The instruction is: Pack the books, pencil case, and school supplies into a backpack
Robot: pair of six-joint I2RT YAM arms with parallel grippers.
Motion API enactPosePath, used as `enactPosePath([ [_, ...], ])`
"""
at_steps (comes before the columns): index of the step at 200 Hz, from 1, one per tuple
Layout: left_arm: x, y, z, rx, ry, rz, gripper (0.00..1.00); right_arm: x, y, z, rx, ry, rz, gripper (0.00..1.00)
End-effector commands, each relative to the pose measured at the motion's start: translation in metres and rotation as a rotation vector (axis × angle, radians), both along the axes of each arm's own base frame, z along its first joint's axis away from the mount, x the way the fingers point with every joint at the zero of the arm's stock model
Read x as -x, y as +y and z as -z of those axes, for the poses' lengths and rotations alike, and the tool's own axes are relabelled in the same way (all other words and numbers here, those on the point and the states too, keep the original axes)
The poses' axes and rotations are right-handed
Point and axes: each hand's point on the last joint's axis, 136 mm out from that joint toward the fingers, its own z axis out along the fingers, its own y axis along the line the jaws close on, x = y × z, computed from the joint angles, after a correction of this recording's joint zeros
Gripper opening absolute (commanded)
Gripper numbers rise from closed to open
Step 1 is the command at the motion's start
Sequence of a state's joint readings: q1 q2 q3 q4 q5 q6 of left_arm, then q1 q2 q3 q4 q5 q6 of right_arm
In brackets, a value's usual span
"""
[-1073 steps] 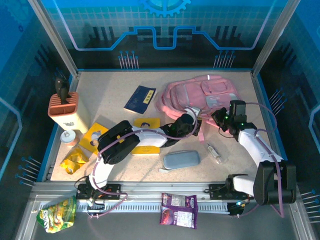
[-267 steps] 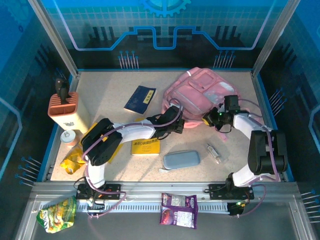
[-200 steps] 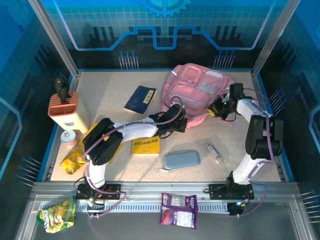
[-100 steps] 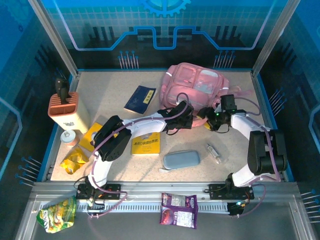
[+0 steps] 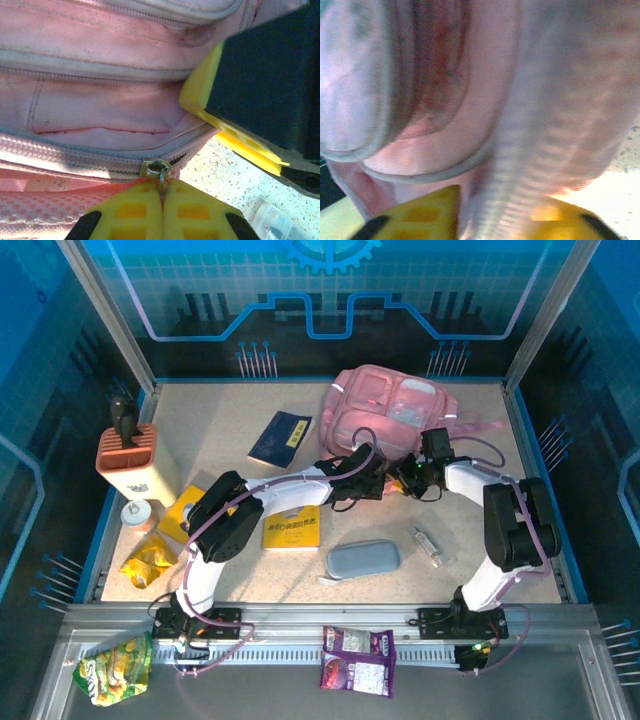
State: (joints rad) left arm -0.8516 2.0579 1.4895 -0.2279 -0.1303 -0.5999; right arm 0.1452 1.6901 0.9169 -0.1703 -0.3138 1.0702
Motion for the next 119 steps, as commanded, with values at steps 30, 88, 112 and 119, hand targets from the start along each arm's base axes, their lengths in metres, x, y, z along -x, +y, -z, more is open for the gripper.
enactPosePath([
  [30, 0.006, 0.036, -0.012, -0.099, -0.008, 0.022, 0.0, -0.012, -0.019, -0.024, 0.144, -0.113, -0.104, 0.0],
  [88, 0.012, 0.112, 0.011, -0.182, 0.054, 0.008, 0.0, -0.022, -0.073, -0.048, 0.22, -0.138, -0.132, 0.0],
  [112, 0.016, 0.09, 0.009, -0.093, 0.077, 0.065, 0.0, -0.043, -0.087, -0.052, 0.209, -0.122, -0.128, 0.0],
  [119, 0.015, 0.079, 0.006, -0.064, 0.076, 0.075, 0.0, -0.048, -0.087, -0.054, 0.212, -0.117, -0.133, 0.02],
])
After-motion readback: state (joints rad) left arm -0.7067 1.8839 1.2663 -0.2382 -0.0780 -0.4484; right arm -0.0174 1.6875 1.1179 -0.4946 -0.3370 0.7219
